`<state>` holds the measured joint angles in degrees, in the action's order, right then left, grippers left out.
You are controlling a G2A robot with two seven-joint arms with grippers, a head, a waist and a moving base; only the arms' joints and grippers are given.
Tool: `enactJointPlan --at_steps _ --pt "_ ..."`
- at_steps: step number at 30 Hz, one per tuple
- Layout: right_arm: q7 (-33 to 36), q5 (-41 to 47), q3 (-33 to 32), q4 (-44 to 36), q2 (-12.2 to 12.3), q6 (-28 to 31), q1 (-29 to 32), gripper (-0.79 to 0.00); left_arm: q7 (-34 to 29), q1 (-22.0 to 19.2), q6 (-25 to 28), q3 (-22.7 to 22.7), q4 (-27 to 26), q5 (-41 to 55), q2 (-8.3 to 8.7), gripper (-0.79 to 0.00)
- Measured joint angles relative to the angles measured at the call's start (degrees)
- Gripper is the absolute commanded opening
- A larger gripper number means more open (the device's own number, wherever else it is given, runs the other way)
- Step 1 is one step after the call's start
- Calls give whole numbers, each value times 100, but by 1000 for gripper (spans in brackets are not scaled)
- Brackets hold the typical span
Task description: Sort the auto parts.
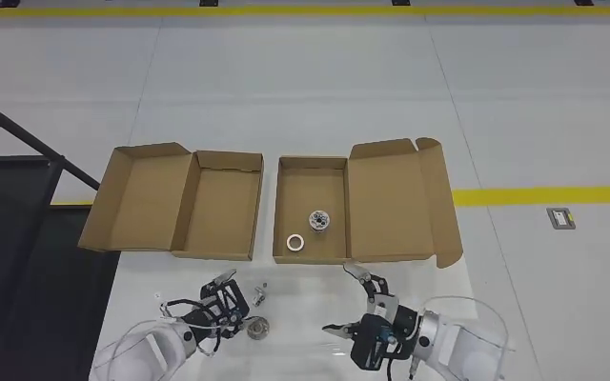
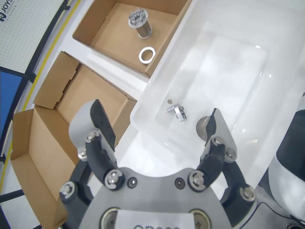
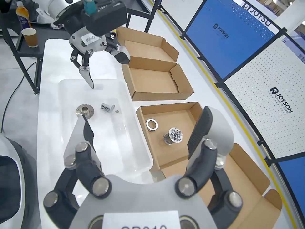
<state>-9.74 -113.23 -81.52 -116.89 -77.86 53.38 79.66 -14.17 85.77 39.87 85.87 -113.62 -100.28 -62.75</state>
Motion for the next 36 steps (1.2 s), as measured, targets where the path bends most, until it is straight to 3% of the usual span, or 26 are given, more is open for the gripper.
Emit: enactJointPlan --at_steps 12,26,30,36 --pt "0 0 0 0 0 0 0 0 -1674 -456 -59 -1012 79 -104 -101 0" --pt "0 0 0 0 0 0 0 0 -2732 -1387 -403 -1966 1022 223 -302 0" --pt "0 0 0 0 0 0 0 0 -2923 -1579 -524 -2131 1240 337 -354 -148" --pt "0 0 0 0 0 0 0 0 -3083 -1835 -782 -2232 1579 559 -421 -203"
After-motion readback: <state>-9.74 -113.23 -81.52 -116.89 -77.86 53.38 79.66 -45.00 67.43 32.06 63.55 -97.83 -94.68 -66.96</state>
